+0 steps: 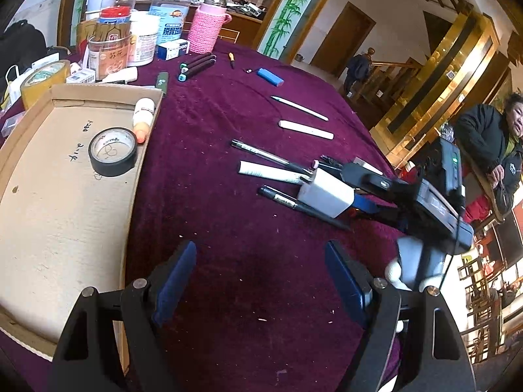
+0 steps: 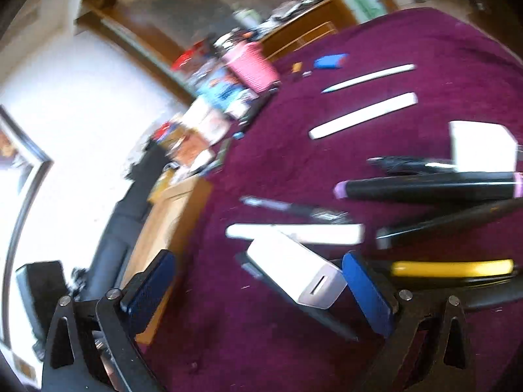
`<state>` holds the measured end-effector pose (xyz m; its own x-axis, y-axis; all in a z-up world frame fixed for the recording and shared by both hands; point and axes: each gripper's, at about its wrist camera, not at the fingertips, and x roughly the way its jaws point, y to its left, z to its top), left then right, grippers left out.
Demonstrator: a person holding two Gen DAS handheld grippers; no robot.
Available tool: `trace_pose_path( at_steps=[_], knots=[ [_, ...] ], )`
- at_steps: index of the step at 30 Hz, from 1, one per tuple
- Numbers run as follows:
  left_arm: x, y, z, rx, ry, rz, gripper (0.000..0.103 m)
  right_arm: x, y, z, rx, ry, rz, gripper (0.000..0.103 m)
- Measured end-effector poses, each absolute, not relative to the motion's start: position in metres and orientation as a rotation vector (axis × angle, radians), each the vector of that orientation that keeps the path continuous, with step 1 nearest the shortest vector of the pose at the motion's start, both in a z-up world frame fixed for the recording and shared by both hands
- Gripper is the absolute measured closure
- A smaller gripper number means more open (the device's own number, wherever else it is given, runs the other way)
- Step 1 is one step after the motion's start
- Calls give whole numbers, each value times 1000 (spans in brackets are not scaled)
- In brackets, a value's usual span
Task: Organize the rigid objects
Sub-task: 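Grasp the white square box with the left tool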
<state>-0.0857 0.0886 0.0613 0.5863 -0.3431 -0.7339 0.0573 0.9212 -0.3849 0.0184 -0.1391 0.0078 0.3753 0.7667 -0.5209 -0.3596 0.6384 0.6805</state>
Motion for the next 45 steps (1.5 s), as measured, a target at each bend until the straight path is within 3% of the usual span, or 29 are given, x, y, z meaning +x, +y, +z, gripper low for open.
trace_pose_path(
  at_steps=[7, 26, 41, 42, 45],
  knots=[
    [-80, 92, 56, -351, 934, -236, 23, 11, -132, 12, 687, 913, 1085, 0],
    [-47, 53, 62, -290, 945, -195, 24, 26, -202, 0, 833, 848, 652, 0],
    [8, -18, 14, -161, 1040, -182, 22, 30, -212, -7, 894, 881, 625, 0],
    [7, -20, 16, -127, 1024, -187, 33, 31, -212, -7, 894, 882, 623, 0],
    [1, -23, 21, -62, 981, -215, 33, 31, -212, -7, 892, 887, 620, 0]
  ],
)
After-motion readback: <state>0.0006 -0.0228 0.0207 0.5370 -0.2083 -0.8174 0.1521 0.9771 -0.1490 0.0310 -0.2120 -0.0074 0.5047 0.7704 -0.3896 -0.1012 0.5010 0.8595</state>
